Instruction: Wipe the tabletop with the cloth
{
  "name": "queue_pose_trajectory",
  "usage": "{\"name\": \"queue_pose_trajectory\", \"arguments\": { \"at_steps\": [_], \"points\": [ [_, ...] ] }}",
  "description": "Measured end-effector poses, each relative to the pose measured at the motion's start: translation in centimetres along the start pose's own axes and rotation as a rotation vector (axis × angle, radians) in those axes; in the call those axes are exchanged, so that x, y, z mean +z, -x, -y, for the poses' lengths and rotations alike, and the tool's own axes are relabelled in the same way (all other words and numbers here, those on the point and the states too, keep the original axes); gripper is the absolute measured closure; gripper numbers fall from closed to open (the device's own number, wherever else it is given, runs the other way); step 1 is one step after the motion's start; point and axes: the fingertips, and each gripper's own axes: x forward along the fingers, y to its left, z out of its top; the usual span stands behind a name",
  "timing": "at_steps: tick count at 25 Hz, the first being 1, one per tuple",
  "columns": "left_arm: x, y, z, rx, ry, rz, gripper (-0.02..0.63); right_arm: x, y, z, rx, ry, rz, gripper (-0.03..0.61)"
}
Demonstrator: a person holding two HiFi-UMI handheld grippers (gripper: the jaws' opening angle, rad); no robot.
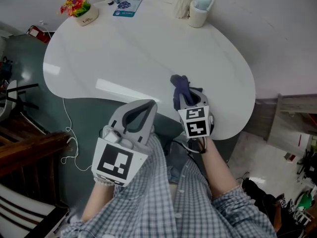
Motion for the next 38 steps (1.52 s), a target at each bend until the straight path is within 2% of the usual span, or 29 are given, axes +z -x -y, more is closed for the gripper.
{"name": "queue_pose_trajectory", "arguments": {
  "at_steps": [5,32,38],
  "points": [
    [0.3,-0.8,0.9,-0.014,0.0,0.0,0.609,-0.4,0.5,2.3,-0.029,-0.018,0.001,0.495],
    [1.9,-6.3,6.3,-0.085,-0.009,-0.005,0.609,-9.9,8.2,24.1,-0.356,-0.237,-0.056,0.495],
    [2.3,-7.3,7.2,-0.098,-0.021,-0.011,0.609,-11.9,10.0,27.8,-0.417,-0.302,-0.063,0.495]
  ]
}}
